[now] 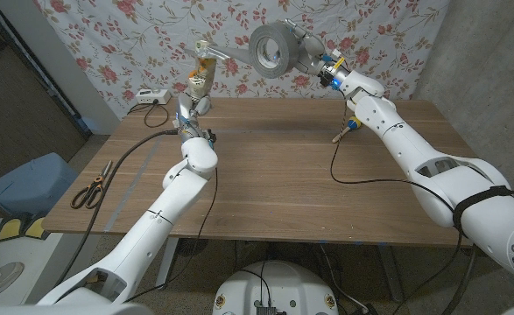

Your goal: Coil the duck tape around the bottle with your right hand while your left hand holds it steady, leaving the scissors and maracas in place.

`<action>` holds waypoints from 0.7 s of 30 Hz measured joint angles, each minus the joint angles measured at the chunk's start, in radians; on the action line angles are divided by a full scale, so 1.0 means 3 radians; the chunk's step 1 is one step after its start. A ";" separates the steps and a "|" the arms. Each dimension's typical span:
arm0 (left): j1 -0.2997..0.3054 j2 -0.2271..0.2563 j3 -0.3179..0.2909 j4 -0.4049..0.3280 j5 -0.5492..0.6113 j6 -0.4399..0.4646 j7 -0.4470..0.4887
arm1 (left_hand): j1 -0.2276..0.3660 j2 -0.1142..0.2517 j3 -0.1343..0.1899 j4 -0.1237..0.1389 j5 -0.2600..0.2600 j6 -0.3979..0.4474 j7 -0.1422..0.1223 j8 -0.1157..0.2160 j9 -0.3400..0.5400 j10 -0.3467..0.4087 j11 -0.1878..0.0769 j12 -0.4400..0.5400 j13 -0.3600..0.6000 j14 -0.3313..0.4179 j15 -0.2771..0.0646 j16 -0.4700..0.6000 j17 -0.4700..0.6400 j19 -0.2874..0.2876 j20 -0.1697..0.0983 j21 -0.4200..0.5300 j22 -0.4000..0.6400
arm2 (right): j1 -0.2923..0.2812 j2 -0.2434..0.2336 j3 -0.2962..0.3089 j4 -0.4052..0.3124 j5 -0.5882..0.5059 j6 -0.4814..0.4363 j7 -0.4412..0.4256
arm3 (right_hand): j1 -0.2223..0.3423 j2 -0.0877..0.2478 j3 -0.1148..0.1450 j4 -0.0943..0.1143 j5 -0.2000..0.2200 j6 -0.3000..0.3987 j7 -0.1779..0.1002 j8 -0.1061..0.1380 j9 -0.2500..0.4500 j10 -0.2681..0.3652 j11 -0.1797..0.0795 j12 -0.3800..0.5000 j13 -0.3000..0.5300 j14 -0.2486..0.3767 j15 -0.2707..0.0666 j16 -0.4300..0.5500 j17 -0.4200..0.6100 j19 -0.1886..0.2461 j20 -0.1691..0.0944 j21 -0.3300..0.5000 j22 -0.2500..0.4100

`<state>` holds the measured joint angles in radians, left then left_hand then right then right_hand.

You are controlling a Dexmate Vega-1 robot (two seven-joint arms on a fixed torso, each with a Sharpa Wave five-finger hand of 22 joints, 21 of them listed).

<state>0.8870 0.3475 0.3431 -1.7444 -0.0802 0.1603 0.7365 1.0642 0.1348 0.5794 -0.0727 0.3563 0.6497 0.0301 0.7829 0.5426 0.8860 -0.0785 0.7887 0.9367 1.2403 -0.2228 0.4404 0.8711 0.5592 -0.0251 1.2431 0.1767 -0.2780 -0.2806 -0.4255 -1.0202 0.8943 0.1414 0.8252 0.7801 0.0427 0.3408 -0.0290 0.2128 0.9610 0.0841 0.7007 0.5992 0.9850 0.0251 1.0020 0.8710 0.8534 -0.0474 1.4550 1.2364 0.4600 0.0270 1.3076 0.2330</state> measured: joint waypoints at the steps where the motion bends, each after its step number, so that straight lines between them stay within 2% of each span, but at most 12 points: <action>1: 0.0000 -0.0006 -0.0014 0.0020 -0.0111 -0.0059 -0.0060 | 0.0000 0.0000 0.0000 0.0000 0.0000 0.0010 0.0003 -0.0007 -0.0004 0.0005 0.0004 0.0000 -0.0005 0.0005 0.0004 0.0000 -0.0010 0.0000 0.0000 0.0000 0.0000 | 0.0004 0.0003 0.0002 0.0010 -0.0001 0.0001 0.0005 | 0.0000 0.0000 0.0000 0.0000 0.0000 0.0000 0.0000 0.0000 -0.0001 0.0000 0.0000 0.0000 0.0003 0.0000 0.0000 0.0002 0.0000 -0.0005 -0.0005 0.0011 -0.0003; 5: -0.0009 -0.0020 -0.0051 0.0116 -0.0341 -0.0189 -0.0206 | 0.0000 -0.0001 0.0000 0.0000 -0.0006 0.0046 0.0003 -0.0015 -0.0020 0.0010 -0.0001 0.0000 -0.0007 0.0033 0.0009 0.0000 -0.0018 0.0018 -0.0018 0.0000 0.0000 | 0.0016 0.0015 0.0007 0.0050 -0.0001 0.0015 0.0041 | 0.0000 0.0000 0.0000 0.0000 0.0000 0.0000 0.0000 0.0000 -0.0021 0.0000 0.0000 0.0000 -0.0001 0.0000 0.0000 0.0003 0.0000 -0.0005 -0.0005 0.0031 -0.0019; 7: -0.0027 -0.0023 -0.0069 0.0179 -0.0656 -0.0382 -0.0451 | 0.0018 -0.0018 0.0000 0.0000 -0.0006 0.0055 0.0001 -0.0019 -0.0026 0.0010 -0.0001 0.0000 0.0005 0.0043 0.0002 0.0000 -0.0015 0.0019 -0.0019 0.0000 0.0000 | 0.0027 0.0031 0.0011 0.0092 -0.0002 0.0022 0.0053 | 0.0000 0.0000 0.0000 0.0000 -0.0001 0.0000 0.0000 0.0000 -0.0023 0.0000 0.0000 0.0000 -0.0020 0.0000 0.0000 0.0003 0.0000 -0.0005 -0.0005 0.0040 -0.0019; 11: -0.0088 -0.0011 -0.0096 0.0328 -0.1052 -0.0549 -0.0796 | 0.0027 -0.0027 0.0001 0.0001 0.0002 0.0056 0.0001 -0.0002 -0.0032 0.0028 0.0017 0.0000 0.0014 0.0097 0.0009 0.0000 -0.0008 0.0059 -0.0024 0.0000 0.0000 | 0.0049 0.0056 0.0018 0.0166 -0.0003 0.0041 0.0085 | 0.0000 0.0000 0.0000 0.0000 -0.0003 0.0000 0.0000 0.0000 -0.0039 0.0000 0.0000 -0.0001 -0.0030 0.0000 0.0000 0.0003 -0.0014 -0.0005 -0.0005 0.0064 -0.0034; 14: -0.0132 0.0017 -0.0099 0.0403 -0.1241 -0.0590 -0.0975 | 0.0027 -0.0027 0.0004 0.0004 0.0024 0.0052 0.0005 0.0007 -0.0002 0.0049 0.0037 0.0011 0.0052 0.0156 0.0010 0.0000 -0.0010 0.0107 -0.0012 0.0000 0.0000 | 0.0065 0.0072 0.0019 0.0209 -0.0006 0.0056 0.0113 | 0.0000 0.0000 0.0000 0.0000 -0.0003 0.0000 0.0000 0.0000 -0.0049 0.0000 0.0000 -0.0001 -0.0047 0.0000 0.0000 0.0003 -0.0019 -0.0005 -0.0005 0.0069 -0.0051; 16: -0.0203 0.0070 -0.0089 0.0502 -0.1600 -0.0602 -0.1333 | 0.0025 -0.0026 0.0004 0.0004 0.0048 0.0024 0.0033 0.0008 0.0047 0.0064 0.0053 0.0061 0.0122 0.0211 0.0017 0.0003 -0.0010 0.0143 0.0000 0.0000 0.0000 | 0.0096 0.0102 0.0020 0.0291 -0.0014 0.0077 0.0144 | -0.0007 0.0007 0.0000 0.0000 -0.0004 0.0000 0.0000 0.0007 -0.0055 0.0000 0.0000 -0.0001 -0.0047 0.0000 0.0000 0.0003 -0.0019 -0.0035 -0.0002 0.0083 -0.0052; 17: -0.0212 0.0076 -0.0087 0.0509 -0.1632 -0.0600 -0.1365 | 0.0023 -0.0024 -0.0002 0.0011 0.0060 0.0019 0.0038 0.0008 0.0057 0.0075 0.0064 0.0092 0.0180 0.0234 0.0017 0.0009 -0.0003 0.0168 -0.0001 0.0000 0.0000 | 0.0105 0.0110 0.0020 0.0313 -0.0015 0.0080 0.0149 | -0.0010 0.0010 0.0000 0.0000 -0.0004 0.0000 0.0000 0.0013 -0.0057 0.0000 0.0000 -0.0001 -0.0044 0.0000 0.0000 0.0003 -0.0018 -0.0039 -0.0007 0.0094 -0.0055; 19: -0.0306 0.0125 -0.0050 0.0619 -0.1877 -0.0546 -0.1638 | 0.0001 -0.0003 -0.0015 0.0024 0.0074 0.0018 0.0039 -0.0001 0.0075 0.0076 0.0064 0.0175 0.0300 0.0284 0.0017 0.0042 0.0031 0.0217 0.0000 0.0000 0.0000 | 0.0138 0.0142 0.0020 0.0392 -0.0023 0.0100 0.0184 | -0.0010 0.0010 0.0000 0.0000 -0.0004 0.0000 0.0000 0.0026 -0.0061 0.0000 0.0000 -0.0001 -0.0041 0.0000 0.0000 0.0003 -0.0018 -0.0039 -0.0007 0.0094 -0.0065; 20: -0.0322 0.0132 -0.0042 0.0638 -0.1877 -0.0546 -0.1638 | 0.0001 -0.0003 -0.0015 0.0024 0.0092 0.0005 0.0052 -0.0016 0.0097 0.0087 0.0076 0.0204 0.0346 0.0306 0.0017 0.0061 0.0050 0.0242 0.0000 0.0000 0.0000 | 0.0138 0.0142 0.0020 0.0392 -0.0023 0.0101 0.0187 | -0.0010 0.0010 0.0000 0.0000 -0.0004 0.0000 0.0000 0.0038 -0.0061 0.0000 0.0000 -0.0001 -0.0037 0.0000 0.0000 0.0003 -0.0018 -0.0039 -0.0007 0.0112 -0.0065; 21: -0.0355 0.0146 -0.0021 0.0676 -0.2031 -0.0498 -0.1856 | 0.0001 -0.0003 -0.0017 0.0026 0.0099 0.0000 0.0057 -0.0022 0.0115 0.0094 0.0082 0.0235 0.0372 0.0332 0.0022 0.0082 0.0070 0.0263 -0.0014 0.0000 0.0000 | 0.0164 0.0167 0.0020 0.0457 -0.0028 0.0112 0.0205 | -0.0010 0.0010 0.0000 0.0000 -0.0004 0.0000 0.0000 0.0039 -0.0061 0.0000 0.0000 0.0001 -0.0035 0.0000 0.0000 0.0003 -0.0018 -0.0039 -0.0007 0.0120 -0.0065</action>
<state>0.7804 0.3913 0.3368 -1.5416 -0.6894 0.0107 0.1796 1.0644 0.1340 0.5744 -0.0649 0.3860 0.6497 0.0472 0.7763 0.5772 0.9143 -0.0539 0.8592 1.0484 1.3400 -0.2162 0.4650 0.8922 0.6381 -0.0292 1.2430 0.1768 -0.2289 -0.2305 -0.4194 -0.8831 0.8860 0.1749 0.8867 0.7771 0.0457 0.3410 -0.0289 0.2116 0.9610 0.0841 0.7123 0.5810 0.9850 0.0251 1.0023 0.8606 0.8534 -0.0474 1.4560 1.2310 0.4483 0.0251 1.3436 0.2135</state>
